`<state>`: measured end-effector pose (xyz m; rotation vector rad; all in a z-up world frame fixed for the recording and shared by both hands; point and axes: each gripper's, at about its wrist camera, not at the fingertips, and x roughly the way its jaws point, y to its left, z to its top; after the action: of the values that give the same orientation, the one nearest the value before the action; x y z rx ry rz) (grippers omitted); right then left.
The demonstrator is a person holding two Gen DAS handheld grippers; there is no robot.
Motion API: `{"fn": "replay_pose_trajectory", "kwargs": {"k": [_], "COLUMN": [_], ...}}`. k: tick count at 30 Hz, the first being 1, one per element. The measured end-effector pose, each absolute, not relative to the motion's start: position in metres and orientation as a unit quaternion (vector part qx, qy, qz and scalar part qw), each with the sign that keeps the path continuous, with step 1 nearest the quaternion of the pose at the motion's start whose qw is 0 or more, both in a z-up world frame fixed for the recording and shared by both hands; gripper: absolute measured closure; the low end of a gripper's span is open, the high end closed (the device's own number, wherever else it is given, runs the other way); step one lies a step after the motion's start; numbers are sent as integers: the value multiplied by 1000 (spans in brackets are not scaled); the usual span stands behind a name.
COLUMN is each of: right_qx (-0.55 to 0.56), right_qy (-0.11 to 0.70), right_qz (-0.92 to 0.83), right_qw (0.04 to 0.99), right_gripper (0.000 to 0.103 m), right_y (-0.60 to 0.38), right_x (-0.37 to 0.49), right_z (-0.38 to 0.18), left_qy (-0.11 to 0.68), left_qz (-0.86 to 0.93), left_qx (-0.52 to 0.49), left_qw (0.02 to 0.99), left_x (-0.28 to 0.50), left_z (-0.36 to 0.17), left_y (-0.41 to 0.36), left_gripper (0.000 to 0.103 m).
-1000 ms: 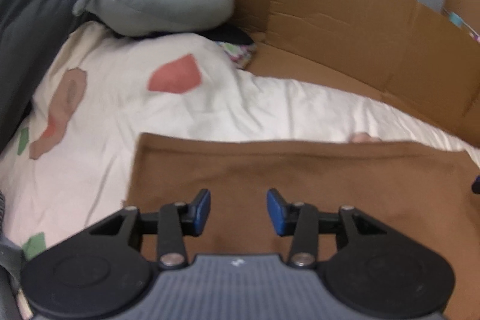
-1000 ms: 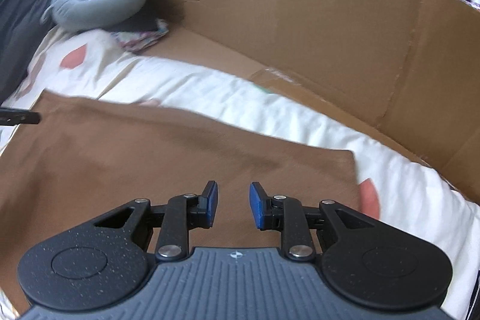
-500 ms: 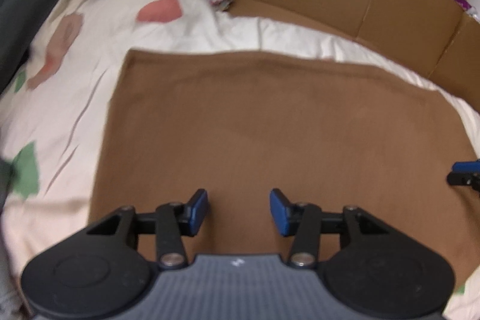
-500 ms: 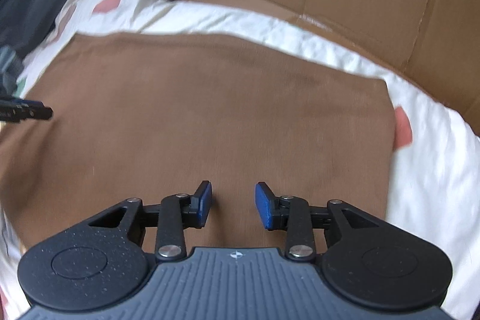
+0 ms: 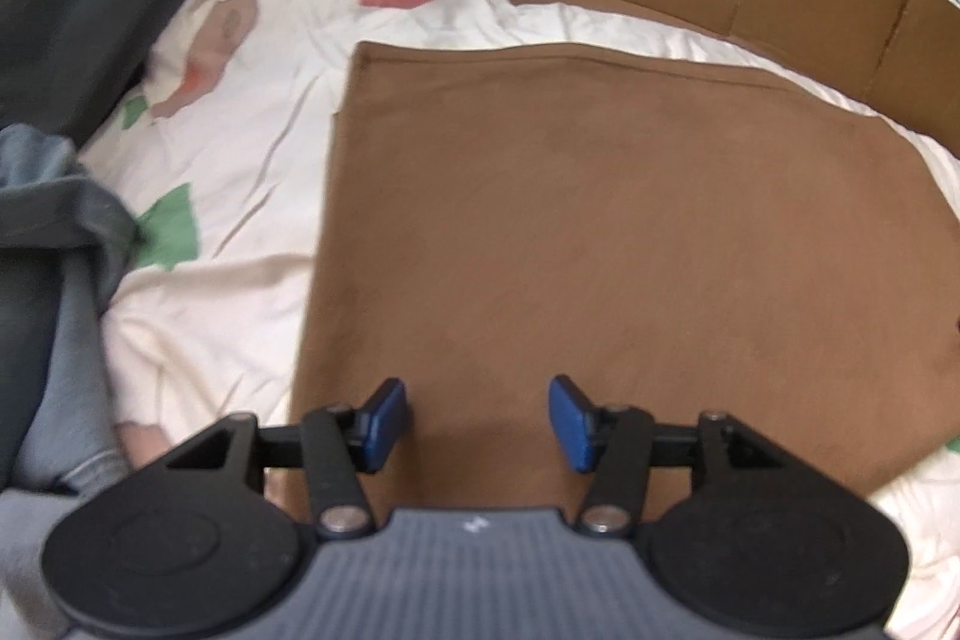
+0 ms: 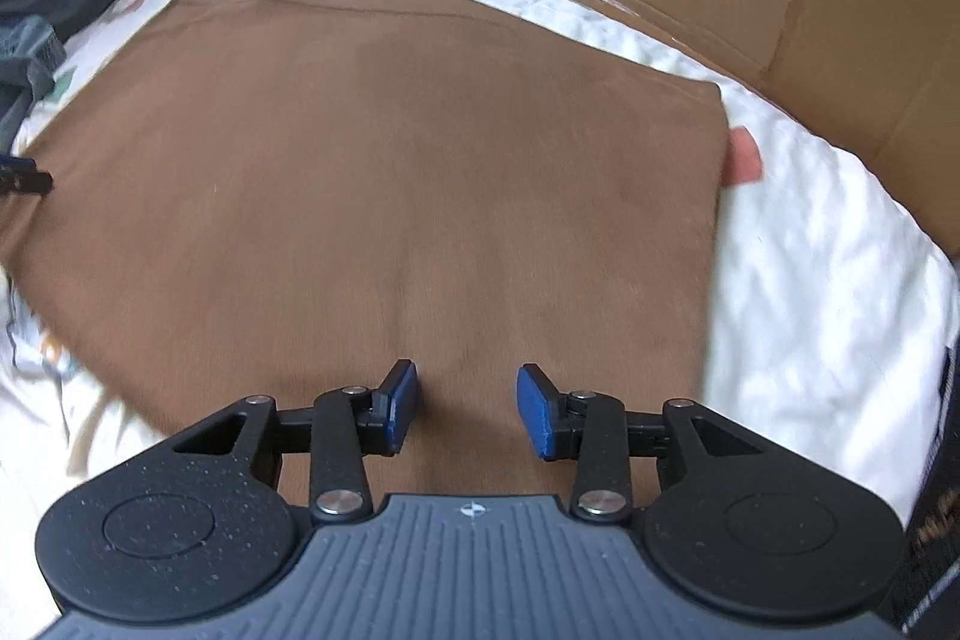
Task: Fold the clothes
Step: 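Press the folded shirt flat with both open grippers, then bring the grippers together and close both on the folded shirt edge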
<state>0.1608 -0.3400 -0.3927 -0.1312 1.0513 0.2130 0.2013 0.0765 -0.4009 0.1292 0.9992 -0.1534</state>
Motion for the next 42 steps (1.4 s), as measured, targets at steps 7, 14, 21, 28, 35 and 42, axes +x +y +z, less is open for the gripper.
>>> {"fn": "replay_pose_trajectory", "kwargs": {"k": [7, 14, 21, 28, 35, 42], "right_qx": [-60, -59, -50, -37, -26, -31], "right_qy": [521, 532, 525, 511, 502, 508], "right_qz": [92, 67, 60, 90, 122, 153], "right_qw": [847, 842, 847, 854, 856, 847], "right_gripper": [58, 58, 58, 58, 58, 59], "right_y": [-352, -364, -362, -333, -300, -268], "right_x": [133, 117, 111, 117, 127, 134], "right_z": [-400, -397, -380, -377, -380, -389], "left_qy": [484, 489, 471, 462, 464, 482], "left_qz": [-67, -47, -37, -97, -163, -201], "left_qx": [70, 79, 71, 59, 65, 88], "left_qw": [870, 867, 878, 879, 868, 849], "left_x": [179, 168, 165, 163, 163, 157], "left_z": [-403, -406, -387, -382, -392, -409], "left_y": [96, 114, 112, 68, 15, -17], "left_gripper": [49, 60, 62, 62, 62, 63]}}
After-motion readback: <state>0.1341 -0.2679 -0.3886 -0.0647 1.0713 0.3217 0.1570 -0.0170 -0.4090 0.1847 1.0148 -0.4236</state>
